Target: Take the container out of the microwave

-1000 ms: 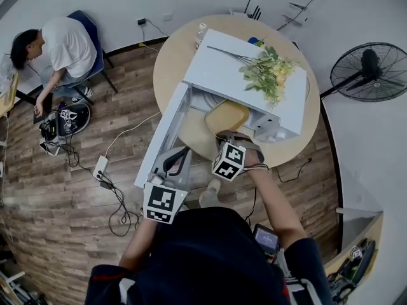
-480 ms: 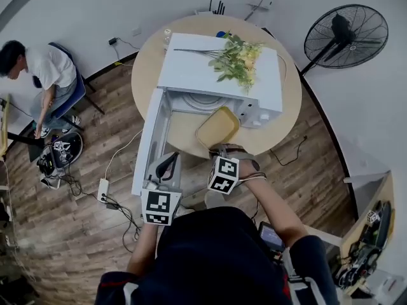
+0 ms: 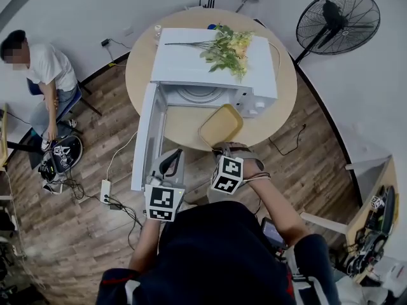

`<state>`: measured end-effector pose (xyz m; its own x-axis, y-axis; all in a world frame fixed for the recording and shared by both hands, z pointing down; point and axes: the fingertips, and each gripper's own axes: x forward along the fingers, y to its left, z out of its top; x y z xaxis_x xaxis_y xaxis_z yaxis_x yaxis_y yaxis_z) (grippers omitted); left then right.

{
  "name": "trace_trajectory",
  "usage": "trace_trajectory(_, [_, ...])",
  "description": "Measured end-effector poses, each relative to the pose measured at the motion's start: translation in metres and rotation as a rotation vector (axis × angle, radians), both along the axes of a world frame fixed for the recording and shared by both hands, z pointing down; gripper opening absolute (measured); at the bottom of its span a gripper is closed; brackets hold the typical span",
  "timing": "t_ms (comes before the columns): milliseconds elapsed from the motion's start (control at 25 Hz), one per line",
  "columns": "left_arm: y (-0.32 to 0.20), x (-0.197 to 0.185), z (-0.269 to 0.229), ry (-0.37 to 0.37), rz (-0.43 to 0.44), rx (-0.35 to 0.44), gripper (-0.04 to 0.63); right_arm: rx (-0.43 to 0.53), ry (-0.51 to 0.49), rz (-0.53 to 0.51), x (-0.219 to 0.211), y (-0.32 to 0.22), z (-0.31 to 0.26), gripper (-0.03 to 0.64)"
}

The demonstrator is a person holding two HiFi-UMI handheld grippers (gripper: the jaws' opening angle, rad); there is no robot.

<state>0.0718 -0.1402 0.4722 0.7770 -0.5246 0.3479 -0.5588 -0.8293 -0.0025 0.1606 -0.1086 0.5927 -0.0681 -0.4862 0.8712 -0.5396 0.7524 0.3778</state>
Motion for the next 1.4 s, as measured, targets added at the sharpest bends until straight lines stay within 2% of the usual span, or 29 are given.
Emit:
trace_trajectory(360, [-0.006,-0.002,-0.001,-0.013,-0.009,0.016,0.014,0.002,-0.014,0.011,0.001,-0.003,-0.001,0.015])
trace_trajectory(1400, [-0.015,-0.006,-0.009,-0.024,-0.026,0.044,0.014,-0.011,0.012,-0.047,-0.007,-0.006,0.001,0.015])
